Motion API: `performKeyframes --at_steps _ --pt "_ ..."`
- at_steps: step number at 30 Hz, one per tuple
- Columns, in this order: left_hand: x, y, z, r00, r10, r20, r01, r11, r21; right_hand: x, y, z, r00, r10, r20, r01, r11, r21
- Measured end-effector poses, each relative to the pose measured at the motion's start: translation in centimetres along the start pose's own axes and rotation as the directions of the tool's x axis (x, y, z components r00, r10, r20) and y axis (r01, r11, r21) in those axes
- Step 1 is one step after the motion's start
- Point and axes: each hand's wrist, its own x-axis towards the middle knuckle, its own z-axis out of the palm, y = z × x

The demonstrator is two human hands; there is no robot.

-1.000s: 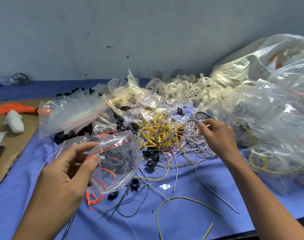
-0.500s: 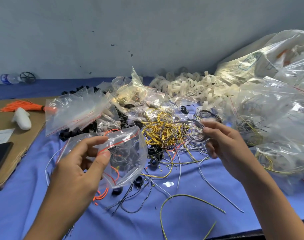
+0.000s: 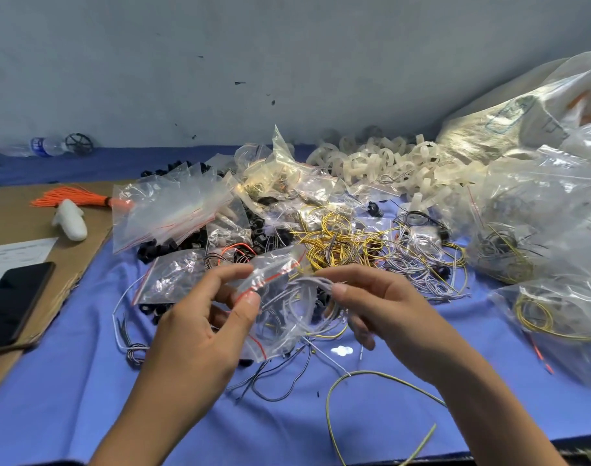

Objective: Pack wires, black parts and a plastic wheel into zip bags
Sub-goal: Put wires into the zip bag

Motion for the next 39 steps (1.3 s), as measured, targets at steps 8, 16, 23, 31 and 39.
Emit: performKeyframes --at_steps 8,16,23,31,39 --pt "-0.9 0.3 0.8 0.996 0.078 0.051 -0.082 0.993 0.088 1.8 0.8 7.0 0.994 0.025 0.110 -0.025 1.000 -0.004" --pt "-0.5 -0.6 -0.6 1.000 0.026 -0.009 -0.026 1.000 0.010 1.8 -0.4 6.8 0.991 -0.131 -0.012 0.127 0.979 -0.159" --pt "-0.1 -1.0 -1.2 0.997 -0.021 -0.073 0.014 0.995 -0.096 6.5 1.3 -0.7 0.846 -0.385 -0.369 -0.032 0.654 -0.756" --pt "0.2 -1.2 -2.0 0.995 -0.052 -0.088 0.037 0.986 -0.165 11.2 7.1 -2.1 0.996 -0.027 -0.084 -0.087 -0.114 -0.990" --pt "0.4 -1.1 -2.0 0.994 -0.048 -0.101 0.026 0.977 -0.212 10.7 6.7 -3.3 0.973 -0.189 -0.132 -0.129 0.031 -0.991"
